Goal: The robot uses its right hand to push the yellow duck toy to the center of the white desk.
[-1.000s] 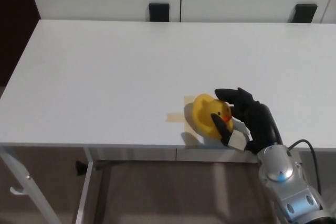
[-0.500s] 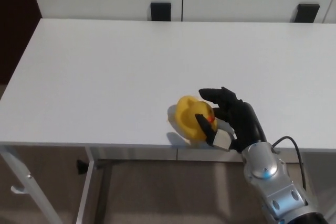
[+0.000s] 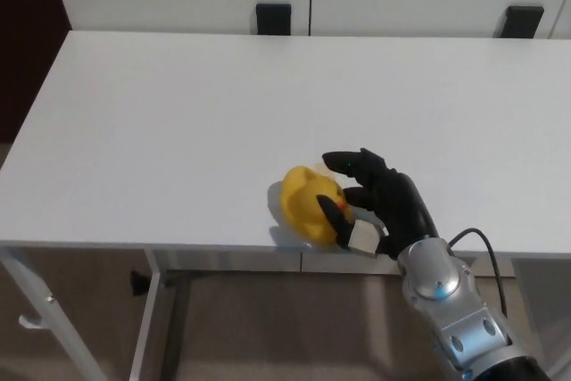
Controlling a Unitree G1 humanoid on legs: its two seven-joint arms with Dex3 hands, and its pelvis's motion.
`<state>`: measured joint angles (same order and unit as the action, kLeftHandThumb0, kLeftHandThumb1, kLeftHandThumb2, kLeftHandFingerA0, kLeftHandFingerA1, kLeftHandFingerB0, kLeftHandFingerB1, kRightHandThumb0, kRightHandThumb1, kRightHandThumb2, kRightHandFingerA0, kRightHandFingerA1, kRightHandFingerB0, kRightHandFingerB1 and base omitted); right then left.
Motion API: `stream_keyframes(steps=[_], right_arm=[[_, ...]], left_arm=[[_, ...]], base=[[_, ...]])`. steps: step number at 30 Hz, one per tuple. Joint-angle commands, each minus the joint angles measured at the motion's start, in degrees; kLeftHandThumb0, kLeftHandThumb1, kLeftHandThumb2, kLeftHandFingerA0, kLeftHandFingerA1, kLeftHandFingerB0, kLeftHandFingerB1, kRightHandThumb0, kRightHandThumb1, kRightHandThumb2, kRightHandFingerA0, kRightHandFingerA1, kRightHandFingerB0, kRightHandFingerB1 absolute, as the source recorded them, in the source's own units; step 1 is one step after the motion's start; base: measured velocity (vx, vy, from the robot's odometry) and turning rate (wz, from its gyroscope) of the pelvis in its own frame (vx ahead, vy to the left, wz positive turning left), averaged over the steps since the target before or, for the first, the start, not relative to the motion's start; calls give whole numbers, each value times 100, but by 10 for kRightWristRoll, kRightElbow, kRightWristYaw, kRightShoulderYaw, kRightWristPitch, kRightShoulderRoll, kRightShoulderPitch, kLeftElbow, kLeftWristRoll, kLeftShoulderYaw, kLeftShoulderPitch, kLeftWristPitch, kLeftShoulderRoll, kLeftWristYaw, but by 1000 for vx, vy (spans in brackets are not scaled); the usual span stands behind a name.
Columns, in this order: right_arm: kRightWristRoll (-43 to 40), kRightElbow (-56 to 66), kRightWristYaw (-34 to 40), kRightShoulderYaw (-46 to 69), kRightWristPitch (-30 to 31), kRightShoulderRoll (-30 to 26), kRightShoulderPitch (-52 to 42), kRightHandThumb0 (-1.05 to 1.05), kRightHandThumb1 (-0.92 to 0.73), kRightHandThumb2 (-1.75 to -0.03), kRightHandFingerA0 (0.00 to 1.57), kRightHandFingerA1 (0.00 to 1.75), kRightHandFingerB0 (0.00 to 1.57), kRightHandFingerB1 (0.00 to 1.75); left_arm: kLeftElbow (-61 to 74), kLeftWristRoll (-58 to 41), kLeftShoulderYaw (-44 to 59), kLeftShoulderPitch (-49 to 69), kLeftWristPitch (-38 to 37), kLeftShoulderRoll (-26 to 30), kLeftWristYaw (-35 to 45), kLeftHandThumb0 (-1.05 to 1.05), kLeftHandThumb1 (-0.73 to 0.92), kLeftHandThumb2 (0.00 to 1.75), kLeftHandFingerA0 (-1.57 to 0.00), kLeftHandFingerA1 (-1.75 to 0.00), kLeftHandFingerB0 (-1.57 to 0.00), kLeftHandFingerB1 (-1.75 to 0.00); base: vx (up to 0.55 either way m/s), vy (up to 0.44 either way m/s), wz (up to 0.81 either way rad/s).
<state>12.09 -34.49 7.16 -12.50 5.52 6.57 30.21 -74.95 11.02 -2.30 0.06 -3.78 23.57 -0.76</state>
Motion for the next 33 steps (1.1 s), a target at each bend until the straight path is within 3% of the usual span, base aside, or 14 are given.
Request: stream_keyframes(steps=[1,2,3,5,6,8,9,10,11,25,26,28,29,33], right_arm=[[56,19,18,-24,44,-26,11,-84,-62,-103,0,51,9,41],[64,21,22,-28,46,-30,11,-84,-62,-103,0,51,9,41],[97,35,38,-44,50,-49,11,-105,-77,-118,0,19,0,6],[134,53,57,-62,56,-71,11,-105,-77,-118,0,19,0,6],[152,64,66,-70,57,-81,13,-101,-92,-75,0,0,0,0],[160,71,70,-74,58,-85,14,-101,-92,-75,0,0,0,0],[177,105,79,-81,54,-100,11,-104,-81,-97,0,0,0,0],[184,125,82,-82,50,-107,8,-104,-81,-97,0,0,0,0],[192,162,78,-83,46,-116,4,-105,-92,-75,0,0,0,0],[250,441,0,-44,83,-214,-30,-105,-92,-73,0,0,0,0],[236,474,-8,-5,67,-247,-46,-101,-82,-95,0,0,0,0],[219,512,-20,39,51,-285,-67,-101,-82,-95,0,0,0,0],[210,527,-21,72,41,-308,-87,-103,-92,-74,0,0,0,0],[176,542,-29,175,20,-360,-156,-94,-92,-69,0,0,0,0]], left_arm=[[-1,0,4,6,-16,2,1,-13,63,78,-88,-76,-87,-64],[-1,1,4,6,-17,2,1,-13,63,78,-88,-76,-87,-64],[1,3,2,8,-17,2,1,-12,63,76,-87,-75,-85,-63],[2,5,0,9,-17,2,1,-12,63,76,-87,-75,-85,-63],[1,5,0,8,-15,3,1,-15,64,74,-88,-76,-87,-63],[0,5,1,7,-14,3,1,-15,64,74,-88,-76,-87,-63],[-1,5,0,8,-13,3,1,-15,65,74,-89,-78,-85,-61],[-1,6,0,9,-14,3,1,-15,65,74,-89,-78,-85,-61],[0,7,-2,13,-15,3,-1,-18,64,65,-87,-78,-85,-63],[-7,-4,9,20,-14,-3,-2,-14,62,74,-89,-79,-87,-66],[-7,-4,10,21,-15,-3,-2,-18,62,69,-88,-79,-87,-65],[-6,-4,11,22,-15,-3,-2,-18,62,69,-88,-79,-87,-65],[-6,-4,12,21,-14,-3,-3,-16,63,68,-89,-81,-88,-66],[-5,-3,13,19,-10,-4,-4,-16,63,71,-88,-78,-85,-63]], base=[[0,0,0],[0,0,0],[0,0,0],[0,0,0],[0,0,0],[0,0,0],[0,0,0],[0,0,0],[0,0,0],[0,0,0],[0,0,0],[0,0,0],[0,0,0],[0,0,0]])
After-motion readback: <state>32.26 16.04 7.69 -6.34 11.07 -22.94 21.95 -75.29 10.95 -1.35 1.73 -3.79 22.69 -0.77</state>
